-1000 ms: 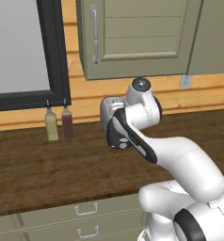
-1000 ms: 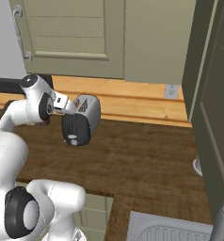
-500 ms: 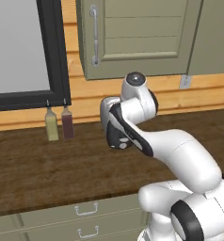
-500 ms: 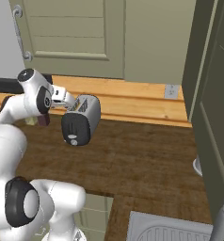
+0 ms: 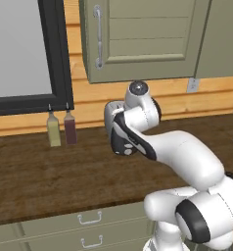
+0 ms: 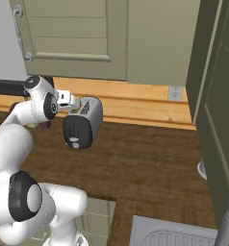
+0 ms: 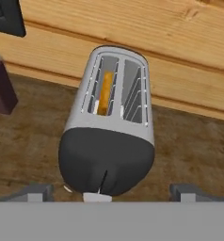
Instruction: Start the toaster. Once the lever pops up, take the bread to the plate on the dining counter.
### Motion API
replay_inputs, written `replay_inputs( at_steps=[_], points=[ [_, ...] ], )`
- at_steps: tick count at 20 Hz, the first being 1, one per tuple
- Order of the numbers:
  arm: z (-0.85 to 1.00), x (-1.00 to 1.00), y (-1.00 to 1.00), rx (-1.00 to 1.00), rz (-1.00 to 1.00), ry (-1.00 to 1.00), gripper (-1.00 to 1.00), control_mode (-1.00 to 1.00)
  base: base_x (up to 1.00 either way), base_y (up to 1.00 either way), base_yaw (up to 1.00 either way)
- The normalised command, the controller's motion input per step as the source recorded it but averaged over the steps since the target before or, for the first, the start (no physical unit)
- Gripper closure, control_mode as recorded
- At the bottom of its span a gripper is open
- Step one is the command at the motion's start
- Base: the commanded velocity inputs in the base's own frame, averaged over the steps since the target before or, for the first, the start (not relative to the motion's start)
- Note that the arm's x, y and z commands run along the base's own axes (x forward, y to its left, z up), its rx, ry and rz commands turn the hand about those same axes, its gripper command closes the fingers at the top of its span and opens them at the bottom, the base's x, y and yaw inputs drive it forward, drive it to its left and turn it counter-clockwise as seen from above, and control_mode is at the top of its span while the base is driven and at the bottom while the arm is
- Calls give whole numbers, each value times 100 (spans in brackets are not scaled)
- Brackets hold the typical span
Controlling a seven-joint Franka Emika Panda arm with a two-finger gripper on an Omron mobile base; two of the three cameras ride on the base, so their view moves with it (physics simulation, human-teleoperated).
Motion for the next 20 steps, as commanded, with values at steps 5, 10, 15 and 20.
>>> replay_inputs(
  at_steps=[5, 10, 15, 20],
  points=[
    [-2, 50, -6, 0, -8, 0, -100, -100, 0, 0, 0],
    [0, 44, 1, 0, -21, 0, -100, -100, 0, 0, 0],
    [0, 16, 19, 1, -18, -2, -100, -100, 0, 0, 0],
    [0, 0, 0, 8, -5, 0, -100, -100, 0, 0, 0]
  ],
)
